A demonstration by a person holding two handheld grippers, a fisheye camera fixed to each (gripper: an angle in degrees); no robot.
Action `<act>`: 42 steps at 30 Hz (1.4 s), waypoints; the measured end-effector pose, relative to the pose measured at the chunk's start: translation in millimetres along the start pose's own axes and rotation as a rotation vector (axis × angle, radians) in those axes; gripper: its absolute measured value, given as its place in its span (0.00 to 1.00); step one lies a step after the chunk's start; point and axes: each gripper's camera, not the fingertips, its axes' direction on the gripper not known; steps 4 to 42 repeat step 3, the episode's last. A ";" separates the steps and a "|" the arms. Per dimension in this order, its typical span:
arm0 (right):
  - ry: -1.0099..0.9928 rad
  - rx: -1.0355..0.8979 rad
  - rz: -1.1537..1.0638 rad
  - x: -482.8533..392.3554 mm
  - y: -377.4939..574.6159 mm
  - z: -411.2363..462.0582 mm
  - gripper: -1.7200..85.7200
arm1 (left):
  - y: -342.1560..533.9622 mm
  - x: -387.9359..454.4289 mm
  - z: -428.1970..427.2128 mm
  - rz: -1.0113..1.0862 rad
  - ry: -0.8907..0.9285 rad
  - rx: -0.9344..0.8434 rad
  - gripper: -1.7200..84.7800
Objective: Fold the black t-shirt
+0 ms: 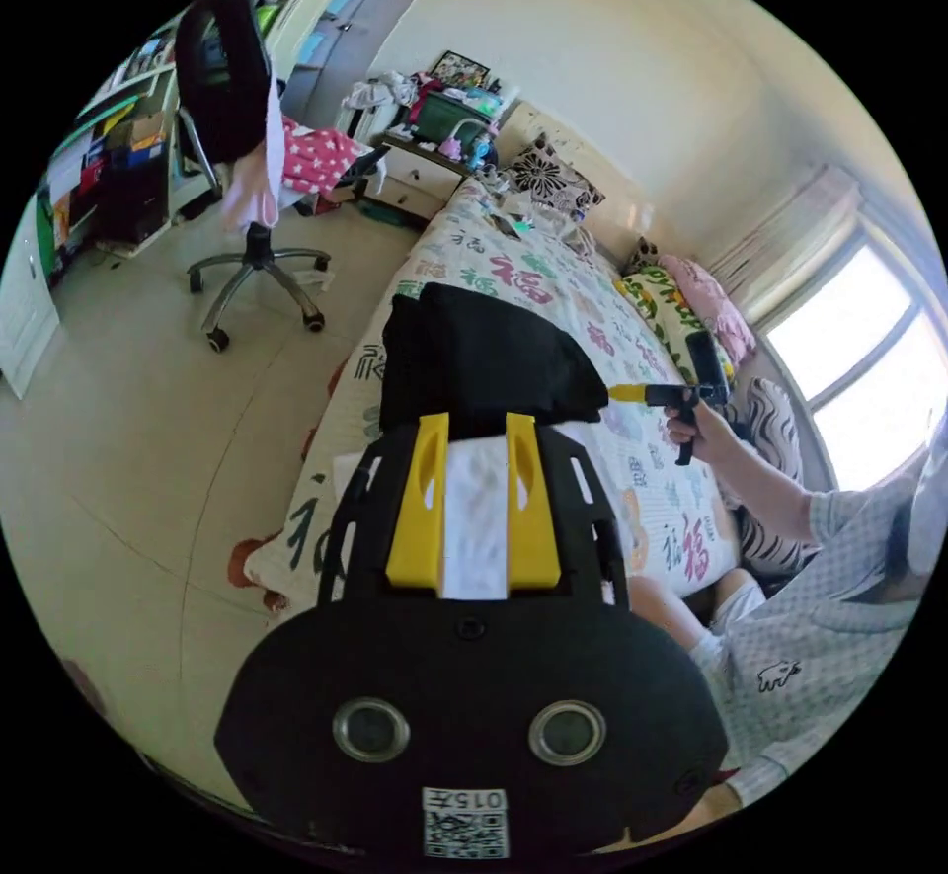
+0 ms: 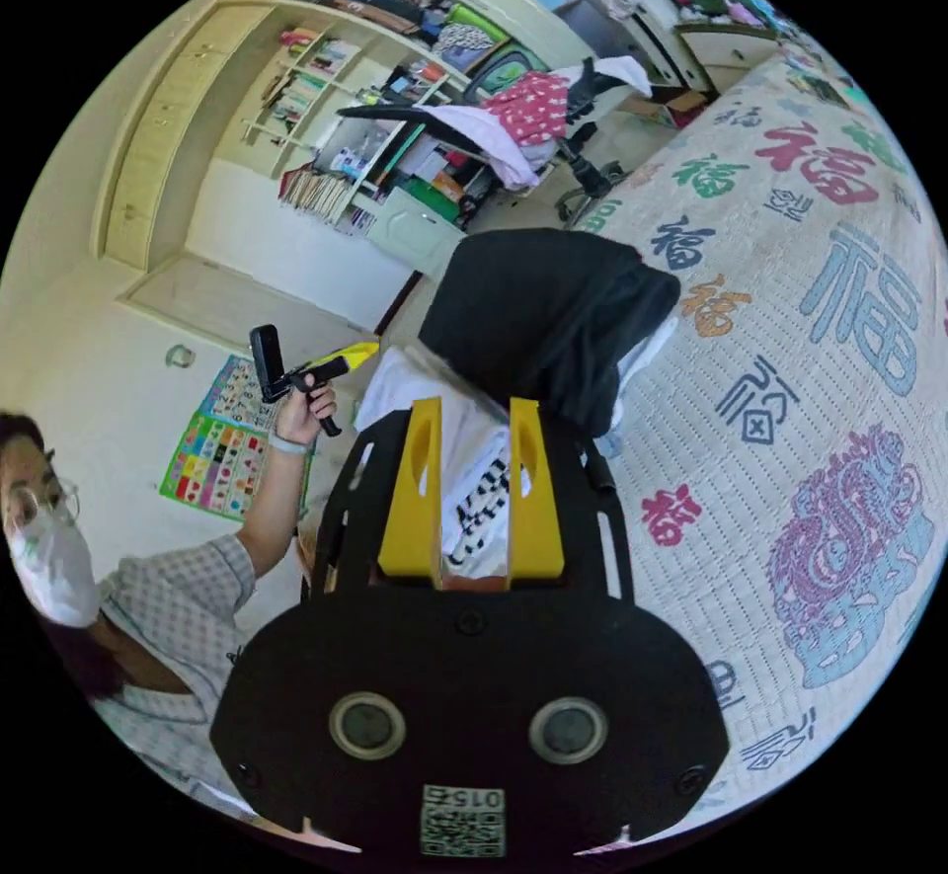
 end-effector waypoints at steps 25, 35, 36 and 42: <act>-0.068 -0.045 -0.135 -40.9 37.8 18.0 0.13 | 64.6 68.8 -0.3 0.140 -0.169 -0.034 0.14; -0.068 -0.045 -0.135 -40.9 37.8 18.0 0.13 | 64.6 68.8 -0.3 0.140 -0.169 -0.034 0.14; -0.068 -0.045 -0.135 -40.9 37.8 18.0 0.13 | 64.6 68.8 -0.3 0.140 -0.169 -0.034 0.14; -0.068 -0.045 -0.135 -40.9 37.8 18.0 0.13 | 64.6 68.8 -0.3 0.140 -0.169 -0.034 0.14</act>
